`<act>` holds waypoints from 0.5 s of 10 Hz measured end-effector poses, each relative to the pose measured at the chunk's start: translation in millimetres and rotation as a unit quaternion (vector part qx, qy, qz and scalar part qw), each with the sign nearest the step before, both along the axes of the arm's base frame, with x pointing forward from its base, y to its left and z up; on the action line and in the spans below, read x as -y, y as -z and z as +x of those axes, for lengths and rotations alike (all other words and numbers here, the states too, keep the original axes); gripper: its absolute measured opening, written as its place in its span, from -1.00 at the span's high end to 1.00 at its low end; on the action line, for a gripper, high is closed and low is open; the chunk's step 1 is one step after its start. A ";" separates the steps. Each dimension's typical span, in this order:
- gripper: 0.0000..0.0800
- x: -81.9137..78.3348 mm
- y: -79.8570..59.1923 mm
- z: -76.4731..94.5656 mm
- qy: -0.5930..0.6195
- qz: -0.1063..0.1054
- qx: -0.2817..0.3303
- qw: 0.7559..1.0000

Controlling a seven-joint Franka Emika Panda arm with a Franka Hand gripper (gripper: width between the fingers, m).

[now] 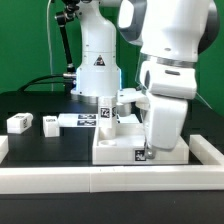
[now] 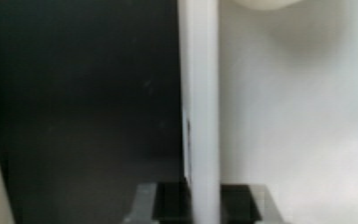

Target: Assemble square table

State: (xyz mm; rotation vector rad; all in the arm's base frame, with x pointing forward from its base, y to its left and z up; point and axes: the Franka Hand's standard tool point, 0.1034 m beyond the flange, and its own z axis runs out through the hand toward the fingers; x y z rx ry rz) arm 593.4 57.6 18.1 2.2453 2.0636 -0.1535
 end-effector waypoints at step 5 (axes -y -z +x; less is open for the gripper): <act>0.84 -21.4 -0.2 26.3 -0.016 -0.012 -0.004 1.000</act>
Offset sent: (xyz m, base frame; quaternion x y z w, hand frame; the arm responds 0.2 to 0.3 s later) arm 0.0313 0.0232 0.0058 0.0186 -0.0348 -0.0602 0.9974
